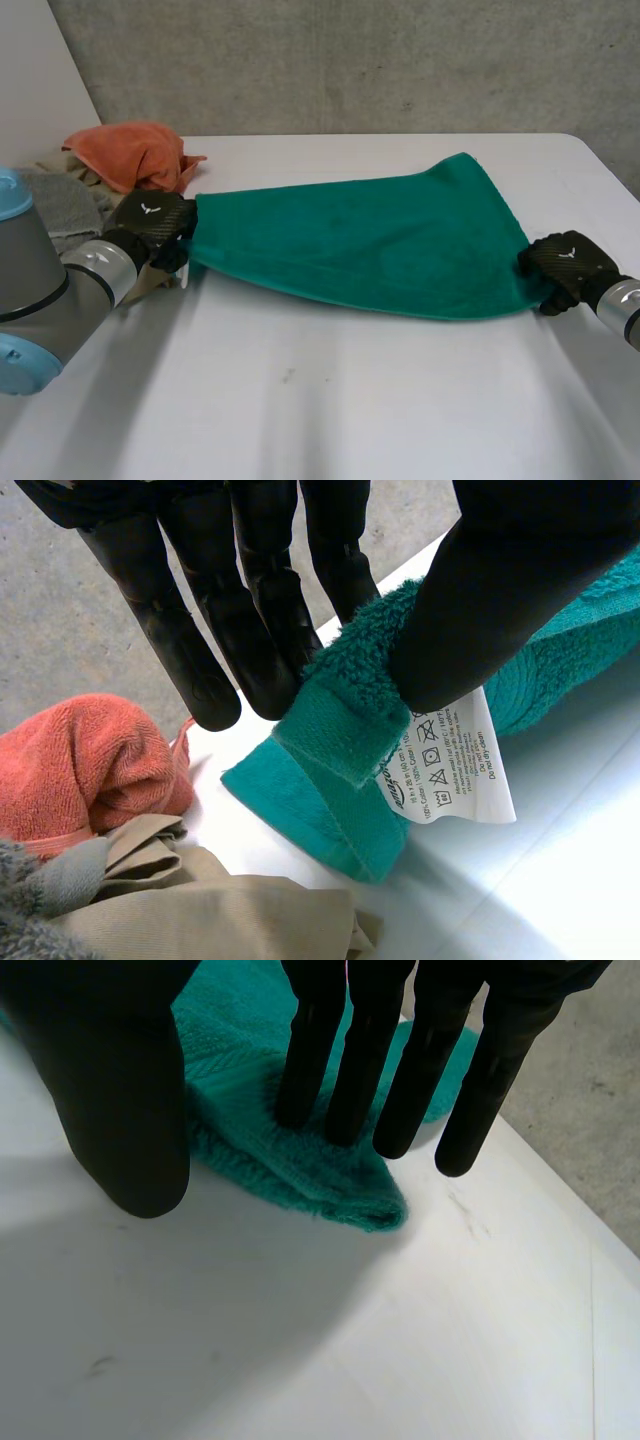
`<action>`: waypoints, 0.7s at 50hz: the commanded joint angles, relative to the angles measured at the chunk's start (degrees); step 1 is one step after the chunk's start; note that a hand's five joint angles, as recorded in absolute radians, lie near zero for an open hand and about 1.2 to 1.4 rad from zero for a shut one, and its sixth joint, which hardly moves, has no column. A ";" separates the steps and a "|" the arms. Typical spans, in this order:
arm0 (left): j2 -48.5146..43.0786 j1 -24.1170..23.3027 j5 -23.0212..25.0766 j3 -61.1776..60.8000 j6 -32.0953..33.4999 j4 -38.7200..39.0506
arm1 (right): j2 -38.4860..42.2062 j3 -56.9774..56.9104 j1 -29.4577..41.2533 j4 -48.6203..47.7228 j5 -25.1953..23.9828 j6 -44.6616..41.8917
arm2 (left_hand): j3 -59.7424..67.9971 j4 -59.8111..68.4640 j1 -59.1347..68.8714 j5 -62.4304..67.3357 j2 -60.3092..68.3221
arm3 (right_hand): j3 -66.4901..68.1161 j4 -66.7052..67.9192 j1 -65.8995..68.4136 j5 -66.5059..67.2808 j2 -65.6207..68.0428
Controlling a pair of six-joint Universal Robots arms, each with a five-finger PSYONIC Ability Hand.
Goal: Fold the laundry.
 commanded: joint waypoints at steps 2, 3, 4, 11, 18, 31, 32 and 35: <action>0.93 -0.12 0.04 -0.44 0.04 -0.71 | 1.34 -0.77 1.25 -2.71 0.18 -0.14 | 11.34 11.04 13.41 14.29 11.30 | 20.34 20.39 20.24 21.07 20.49; 1.37 -0.04 0.04 -0.53 0.04 -1.23 | 1.17 -1.03 1.25 -2.79 0.35 0.13 | 11.34 11.04 13.41 14.29 11.30 | 37.24 37.29 37.15 37.98 37.39; 1.64 -0.03 0.04 -0.61 0.04 -1.58 | 0.99 -1.12 1.25 -2.79 0.44 0.21 | 11.34 11.04 13.41 14.29 11.30 | 37.41 37.46 37.32 38.15 37.56; 5.58 0.41 0.13 -2.80 0.83 -7.46 | -3.48 0.72 -0.24 -2.18 0.79 0.74 | 11.34 11.04 13.41 14.29 11.30 | 37.41 37.46 37.32 38.15 37.56; 12.87 0.67 0.05 -9.39 6.96 -17.73 | -10.16 1.43 -4.63 7.63 1.67 -3.29 | 11.34 11.04 13.41 14.29 11.30 | 37.41 37.46 37.32 38.15 37.56; 18.52 0.49 0.22 -19.60 26.76 -38.59 | -14.39 2.04 -12.03 51.09 12.05 -33.63 | 11.34 11.04 13.41 14.29 11.30 | 37.41 37.46 37.32 38.15 37.56; 18.25 0.32 0.05 -19.34 26.85 -38.24 | -14.30 1.78 -11.24 50.13 11.26 -32.67 | 11.34 11.04 13.41 14.29 11.30 | 37.41 37.46 37.32 38.15 37.56; 15.80 -0.47 -0.39 -16.44 26.32 -35.35 | -14.48 0.64 -10.09 46.08 8.97 -28.62 | 11.34 11.04 13.41 14.29 11.30 | 37.41 37.46 37.32 38.15 37.56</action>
